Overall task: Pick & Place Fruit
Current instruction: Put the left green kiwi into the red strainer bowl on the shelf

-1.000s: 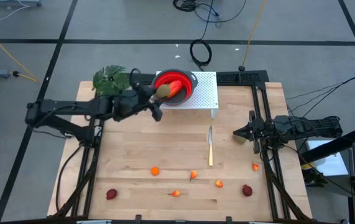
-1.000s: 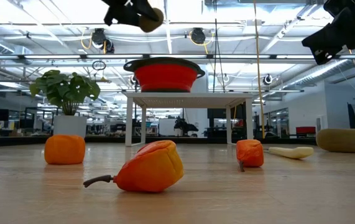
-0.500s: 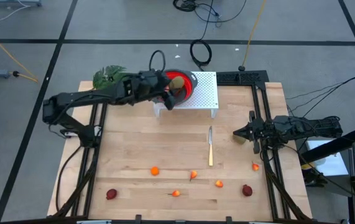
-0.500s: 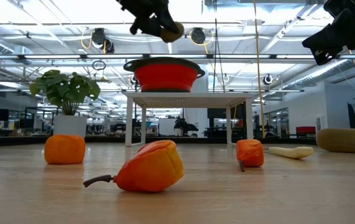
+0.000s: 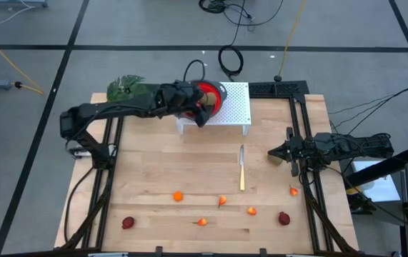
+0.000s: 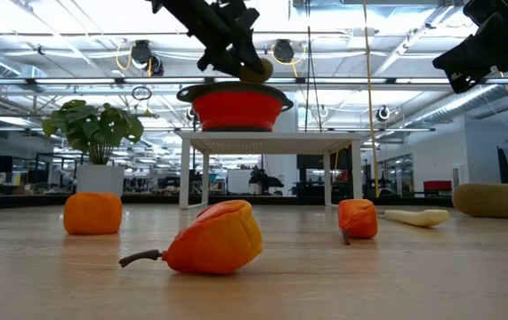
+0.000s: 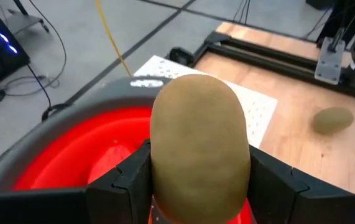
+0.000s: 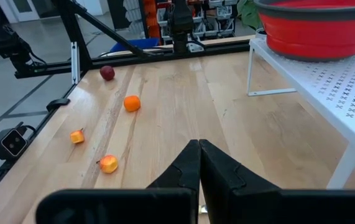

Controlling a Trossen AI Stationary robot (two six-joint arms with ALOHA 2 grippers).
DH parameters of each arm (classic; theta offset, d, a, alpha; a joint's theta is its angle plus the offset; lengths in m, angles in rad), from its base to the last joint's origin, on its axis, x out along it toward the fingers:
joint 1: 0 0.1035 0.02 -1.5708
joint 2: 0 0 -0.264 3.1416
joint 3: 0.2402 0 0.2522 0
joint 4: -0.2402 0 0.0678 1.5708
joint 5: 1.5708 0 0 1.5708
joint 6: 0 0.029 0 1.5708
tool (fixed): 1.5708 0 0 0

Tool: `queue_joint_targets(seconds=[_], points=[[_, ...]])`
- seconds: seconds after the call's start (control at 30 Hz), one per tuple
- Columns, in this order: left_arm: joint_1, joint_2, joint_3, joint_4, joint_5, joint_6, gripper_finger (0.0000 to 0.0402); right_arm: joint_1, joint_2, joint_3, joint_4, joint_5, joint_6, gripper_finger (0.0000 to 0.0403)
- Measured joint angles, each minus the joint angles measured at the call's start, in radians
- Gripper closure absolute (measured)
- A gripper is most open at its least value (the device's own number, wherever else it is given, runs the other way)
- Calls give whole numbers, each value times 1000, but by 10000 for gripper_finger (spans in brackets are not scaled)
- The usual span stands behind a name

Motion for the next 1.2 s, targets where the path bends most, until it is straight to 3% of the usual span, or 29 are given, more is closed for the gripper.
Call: queue_joint_targets(seconds=[0.33,1.2], points=[[3,16,0,-121,8,-28,201,0,0,0,-1,0,0,403],[53,16,0,-136,35,-28,201,0,0,0,-2,0,-4,403]])
